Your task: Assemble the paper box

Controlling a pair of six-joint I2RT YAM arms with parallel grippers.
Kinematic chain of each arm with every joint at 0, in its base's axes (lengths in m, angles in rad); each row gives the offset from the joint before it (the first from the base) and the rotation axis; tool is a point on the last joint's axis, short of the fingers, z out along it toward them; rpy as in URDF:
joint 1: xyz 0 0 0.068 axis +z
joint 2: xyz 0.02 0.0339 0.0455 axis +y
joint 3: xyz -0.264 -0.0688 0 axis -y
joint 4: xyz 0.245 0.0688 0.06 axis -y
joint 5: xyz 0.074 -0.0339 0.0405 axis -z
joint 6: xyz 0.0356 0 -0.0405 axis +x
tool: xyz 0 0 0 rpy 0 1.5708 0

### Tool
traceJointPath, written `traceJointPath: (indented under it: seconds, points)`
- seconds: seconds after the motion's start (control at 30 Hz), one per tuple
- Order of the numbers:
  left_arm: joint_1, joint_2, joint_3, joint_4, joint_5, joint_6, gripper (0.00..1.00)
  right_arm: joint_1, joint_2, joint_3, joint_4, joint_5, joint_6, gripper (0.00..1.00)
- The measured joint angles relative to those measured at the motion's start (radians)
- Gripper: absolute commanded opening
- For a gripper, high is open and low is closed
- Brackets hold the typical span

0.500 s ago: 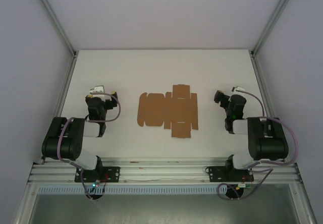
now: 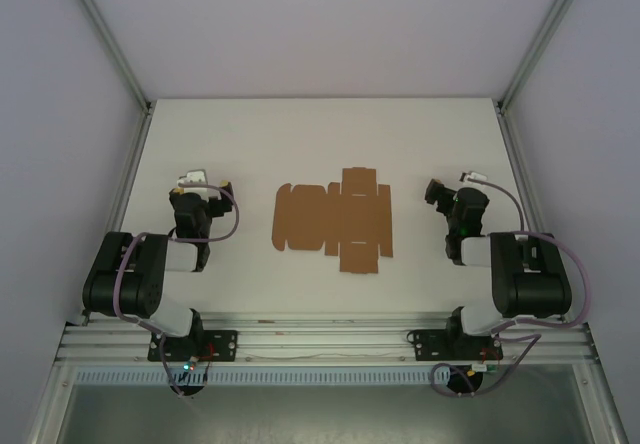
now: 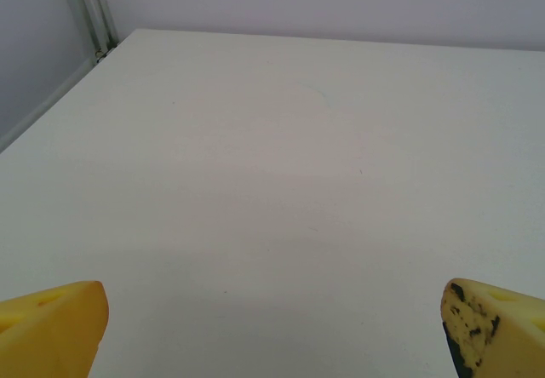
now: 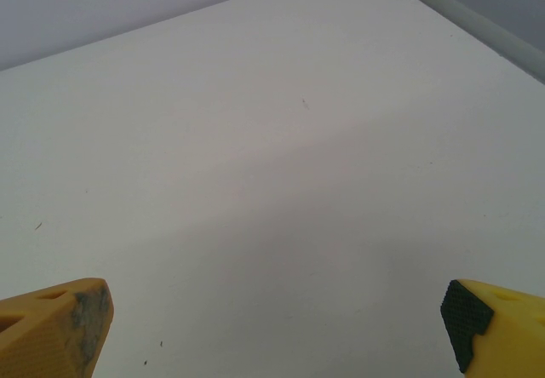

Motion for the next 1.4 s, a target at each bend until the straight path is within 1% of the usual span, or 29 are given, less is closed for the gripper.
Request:
traceJointPath:
  seconds: [0.5,0.57,0.67,0.73,0.83,0.9,0.97,1.07,1.1,1.13,1.23,1.3,1.4]
  points:
    - [0.0,-0.002,0.003,-0.009,-0.002,-0.002,1.0,0.0,0.0,0.004,-0.003,0.0,0.0,1.0]
    - [0.0,-0.027,0.026,-0.083,-0.004,-0.003,1.0,0.0,-0.007,0.016,-0.037,0.002,0.001,1.0]
    - [0.0,-0.105,0.102,-0.244,-0.003,-0.014,1.0,0.0,-0.062,0.06,-0.149,0.004,0.0,1.0]
    - [-0.001,-0.149,0.166,-0.336,0.001,-0.04,1.0,0.006,-0.115,0.105,-0.233,0.009,0.005,1.0]
    - [-0.007,-0.194,0.277,-0.486,0.034,-0.114,1.0,0.036,-0.196,0.208,-0.387,0.024,0.047,1.0]
    - [-0.027,-0.194,0.352,-0.59,0.058,-0.171,1.0,0.068,-0.234,0.282,-0.495,0.026,0.088,0.95]
    - [-0.062,-0.179,0.417,-0.69,0.096,-0.226,1.0,0.11,-0.256,0.357,-0.618,0.016,0.148,0.86]
    - [-0.114,-0.14,0.462,-0.791,0.17,-0.304,1.0,0.174,-0.256,0.432,-0.778,-0.042,0.236,0.68]
    - [-0.127,-0.124,0.467,-0.822,0.196,-0.327,1.0,0.2,-0.25,0.446,-0.829,-0.067,0.265,0.59]
    - [-0.137,-0.105,0.471,-0.855,0.23,-0.352,1.0,0.226,-0.24,0.452,-0.869,-0.092,0.295,0.54]
    - [-0.145,-0.043,0.472,-0.916,0.325,-0.415,1.0,0.298,-0.18,0.458,-0.957,-0.178,0.366,0.44]
    - [-0.145,-0.002,0.476,-0.943,0.388,-0.444,1.0,0.328,-0.117,0.473,-1.011,-0.228,0.396,0.35]
    - [-0.147,0.066,0.503,-0.977,0.465,-0.472,1.0,0.343,-0.011,0.5,-1.056,-0.286,0.436,0.3]
